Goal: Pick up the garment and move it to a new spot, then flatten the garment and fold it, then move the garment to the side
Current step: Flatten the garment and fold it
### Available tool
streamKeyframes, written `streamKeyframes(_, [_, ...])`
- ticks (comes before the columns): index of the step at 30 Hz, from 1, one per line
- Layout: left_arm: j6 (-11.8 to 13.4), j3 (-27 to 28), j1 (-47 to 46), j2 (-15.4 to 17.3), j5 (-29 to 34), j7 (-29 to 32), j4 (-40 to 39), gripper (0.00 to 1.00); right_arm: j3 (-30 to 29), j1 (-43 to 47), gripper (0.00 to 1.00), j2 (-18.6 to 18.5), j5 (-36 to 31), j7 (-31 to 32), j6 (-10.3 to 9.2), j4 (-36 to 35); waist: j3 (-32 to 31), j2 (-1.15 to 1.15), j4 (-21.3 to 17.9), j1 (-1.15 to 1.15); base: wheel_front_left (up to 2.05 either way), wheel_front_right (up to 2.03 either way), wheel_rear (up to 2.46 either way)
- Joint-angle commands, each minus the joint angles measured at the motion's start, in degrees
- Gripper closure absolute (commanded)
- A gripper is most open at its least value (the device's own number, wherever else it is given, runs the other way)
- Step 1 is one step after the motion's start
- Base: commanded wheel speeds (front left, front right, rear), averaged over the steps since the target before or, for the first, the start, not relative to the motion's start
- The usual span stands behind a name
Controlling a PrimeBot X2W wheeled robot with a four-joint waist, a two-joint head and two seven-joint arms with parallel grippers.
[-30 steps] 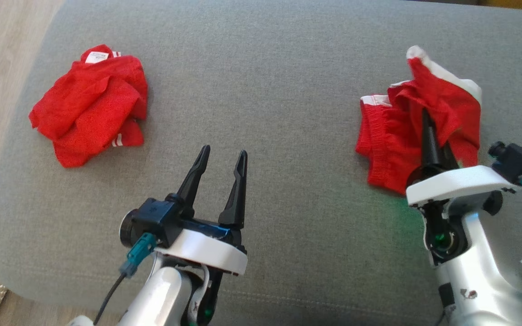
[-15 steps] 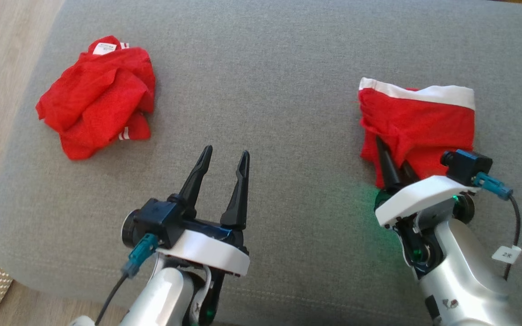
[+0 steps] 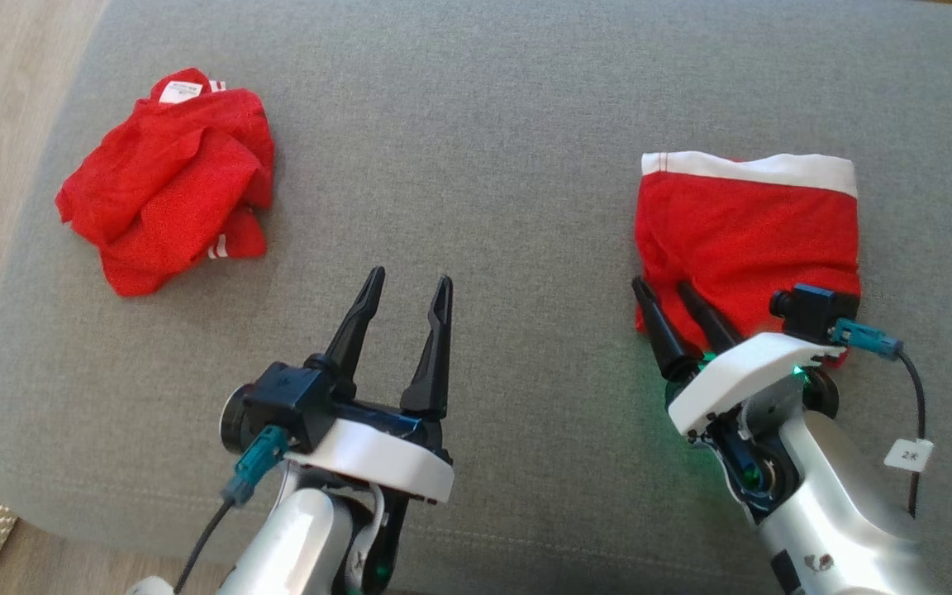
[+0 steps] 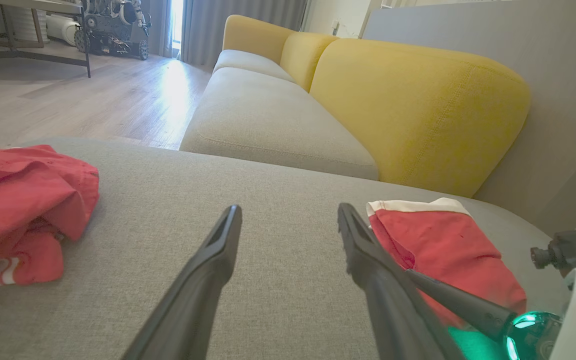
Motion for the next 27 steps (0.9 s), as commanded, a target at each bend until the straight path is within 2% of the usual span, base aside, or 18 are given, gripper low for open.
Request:
streamKeyframes(1, [0.0,1.4,-1.3,0.2,-0.5,-0.3,-1.8,0.00,0.4,0.0,0.00,0.3,1.6,0.4,-0.04,-0.4,0.0,0.00,0.0,0.00,0.00,0.00,0.00])
streamKeyframes(7, [-0.1,1.5,-1.1,0.2,-0.3,-0.3,-1.4,0.00,1.0,-0.6,0.00,-0.6,2.4,-1.6,-0.04,1.3,-0.9,0.00,-0.2,0.00,0.00,0.00,0.00])
streamKeyframes(12, [-0.2,2.4,-0.7,0.2,0.0,-0.3,-1.3,0.00,2.6,-0.4,0.00,-2.6,2.3,-4.5,-0.04,-1.4,-2.2,0.00,-1.0,0.00,0.00,0.00,0.00])
streamKeyframes(16, [-0.3,3.8,-0.2,0.2,0.3,-0.3,-2.1,0.00,1.6,0.8,0.00,-5.3,1.2,-9.5,-0.04,-5.1,-3.9,0.00,-2.4,0.00,0.00,0.00,0.00])
streamKeyframes(21, [-0.6,6.3,1.1,0.2,0.0,-0.3,-3.7,0.00,-2.6,3.5,0.00,-8.5,-6.2,-15.0,-0.04,-8.8,-6.3,0.00,-4.9,0.00,0.00,0.00,0.00])
streamKeyframes(27, [-0.8,9.1,1.7,0.2,-1.0,-0.3,-5.8,0.00,-11.6,7.5,0.00,-7.0,-17.4,-17.0,-0.04,-15.9,-7.4,0.00,-7.7,0.00,0.00,0.00,0.00])
